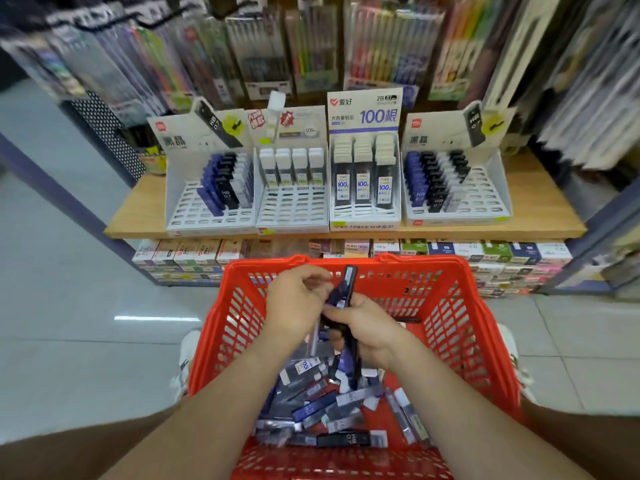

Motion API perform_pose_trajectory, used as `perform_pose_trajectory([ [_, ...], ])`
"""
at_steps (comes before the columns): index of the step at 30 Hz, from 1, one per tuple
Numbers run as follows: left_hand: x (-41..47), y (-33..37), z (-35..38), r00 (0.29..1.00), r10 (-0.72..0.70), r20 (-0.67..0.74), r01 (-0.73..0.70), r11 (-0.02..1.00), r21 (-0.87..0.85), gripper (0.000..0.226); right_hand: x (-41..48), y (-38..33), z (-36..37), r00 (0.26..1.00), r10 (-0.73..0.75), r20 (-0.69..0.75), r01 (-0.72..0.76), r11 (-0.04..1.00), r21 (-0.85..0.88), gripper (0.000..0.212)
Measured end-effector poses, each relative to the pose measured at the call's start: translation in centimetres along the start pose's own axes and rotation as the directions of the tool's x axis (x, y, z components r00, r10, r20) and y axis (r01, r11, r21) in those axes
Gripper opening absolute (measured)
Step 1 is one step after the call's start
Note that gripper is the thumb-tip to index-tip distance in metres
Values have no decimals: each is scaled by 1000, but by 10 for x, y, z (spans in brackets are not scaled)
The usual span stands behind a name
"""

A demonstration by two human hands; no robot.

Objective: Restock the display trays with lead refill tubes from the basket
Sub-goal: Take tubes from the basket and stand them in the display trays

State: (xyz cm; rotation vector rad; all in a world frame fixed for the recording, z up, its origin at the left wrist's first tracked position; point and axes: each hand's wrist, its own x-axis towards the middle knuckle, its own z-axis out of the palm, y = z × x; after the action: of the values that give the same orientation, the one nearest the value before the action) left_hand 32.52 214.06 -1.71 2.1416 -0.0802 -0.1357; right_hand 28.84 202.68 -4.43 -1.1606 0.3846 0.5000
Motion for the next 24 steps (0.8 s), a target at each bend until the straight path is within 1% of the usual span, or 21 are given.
perform_pose_trajectory([
  [2, -4, 3, 1, 988, -149, -44, 136, 967, -214, 24, -4, -4, -1, 999, -20, -32, 21, 999, 35, 14],
  [3, -4, 4, -1, 971, -236, -34, 211, 917, -338, 24, -6, -6, -3, 999, -24, -45, 25, 999, 31, 13],
  [4, -3, 6, -4, 948, -319, 13, 289, 841, -456, 24, -9, -8, -4, 998, -25, -57, 26, 999, 29, 13],
  [5, -2, 6, -8, 923, -375, 91, 359, 747, -560, 25, -11, -10, -5, 998, -19, -65, 22, 999, 40, 13],
  [6, -1, 7, -12, 900, -400, 171, 414, 666, -620, 26, -13, -12, -6, 998, -13, -65, 17, 998, 59, 14],
  [7, -2, 7, -16, 885, -410, 222, 451, 631, -631, 27, -14, -14, -7, 998, -11, -67, 16, 997, 76, 16],
  [8, -2, 5, -19, 874, -427, 233, 474, 638, -607, 27, -14, -15, -8, 997, -13, -82, 20, 996, 84, 18],
  [10, -5, 0, -20, 859, -468, 209, 505, 706, -497, 23, -10, -17, -8, 985, -46, -166, 57, 997, 60, 21],
  [11, -8, -1, -18, 845, -480, 234, 533, 728, -432, 21, -6, -17, -9, 973, -74, -219, 79, 997, 14, 21],
  [13, -14, -1, -9, 800, -473, 369, 588, 737, -333, 24, -1, -16, -5, 945, -143, -296, 118, 988, -102, 23],
  [14, -18, 1, -5, 785, -445, 431, 595, 736, -323, 25, 1, -15, -2, 933, -175, -315, 135, 980, -144, 24],
  [16, -22, 1, 3, 792, -392, 468, 582, 717, -385, 23, 0, -14, 4, 915, -219, -339, 159, 968, -196, 28],
  [19, -19, -4, 3, 827, -380, 414, 547, 710, -443, 6, -5, -14, 11, 893, -259, -367, 166, 950, -266, 26],
  [21, -16, -7, 1, 849, -389, 357, 523, 712, -469, 20, -3, -11, 11, 882, -282, -377, 165, 935, -315, 21],
  [22, -14, -7, 1, 861, -394, 322, 508, 706, -493, 20, -1, -10, 10, 877, -291, -383, 166, 931, -326, 20],
  [24, -10, -4, -4, 880, -395, 264, 474, 702, -532, 10, 0, -11, 4, 878, -279, -388, 138, 925, -353, 19],
])
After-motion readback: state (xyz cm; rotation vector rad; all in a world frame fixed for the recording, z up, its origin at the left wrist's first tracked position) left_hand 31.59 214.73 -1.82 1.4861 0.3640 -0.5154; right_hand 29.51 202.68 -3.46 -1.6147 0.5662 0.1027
